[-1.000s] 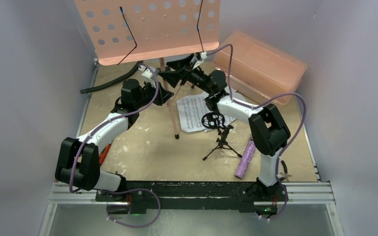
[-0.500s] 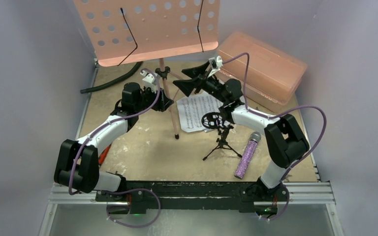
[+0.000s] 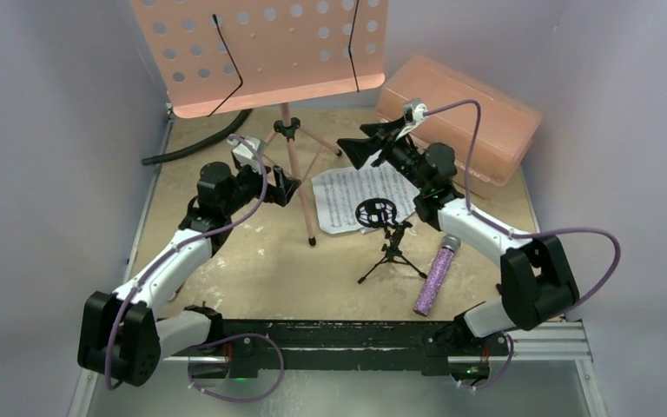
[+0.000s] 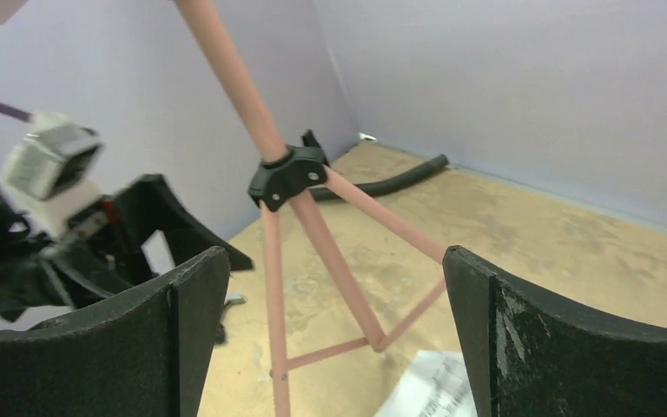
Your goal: Set up the instrument practice props
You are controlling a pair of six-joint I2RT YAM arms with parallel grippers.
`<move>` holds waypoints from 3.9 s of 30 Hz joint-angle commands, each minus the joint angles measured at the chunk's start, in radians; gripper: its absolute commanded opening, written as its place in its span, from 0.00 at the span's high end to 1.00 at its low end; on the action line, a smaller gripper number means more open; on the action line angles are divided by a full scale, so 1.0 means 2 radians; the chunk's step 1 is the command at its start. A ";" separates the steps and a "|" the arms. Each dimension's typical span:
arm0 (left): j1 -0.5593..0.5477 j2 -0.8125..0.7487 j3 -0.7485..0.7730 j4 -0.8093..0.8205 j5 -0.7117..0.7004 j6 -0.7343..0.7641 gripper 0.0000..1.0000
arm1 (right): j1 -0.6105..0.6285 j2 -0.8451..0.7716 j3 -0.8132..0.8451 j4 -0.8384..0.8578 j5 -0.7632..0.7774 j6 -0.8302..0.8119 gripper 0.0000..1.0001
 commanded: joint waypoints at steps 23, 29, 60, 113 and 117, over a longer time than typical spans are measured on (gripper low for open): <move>0.003 -0.091 0.095 -0.221 -0.248 -0.095 0.02 | -0.052 -0.064 -0.006 -0.411 0.134 0.009 0.02; 0.003 -0.085 0.077 -0.233 -0.221 -0.139 0.04 | -0.075 -0.021 0.019 -0.469 0.142 0.050 0.02; 0.003 -0.035 0.018 -0.137 -0.112 -0.308 0.08 | -0.241 0.097 -0.029 -0.449 0.004 0.078 0.18; 0.003 -0.008 0.066 -0.174 -0.118 -0.252 0.11 | -0.233 0.135 -0.026 -0.340 -0.093 0.134 0.77; 0.003 -0.009 0.064 -0.174 -0.119 -0.251 0.11 | -0.231 0.138 -0.024 -0.328 -0.103 0.143 0.82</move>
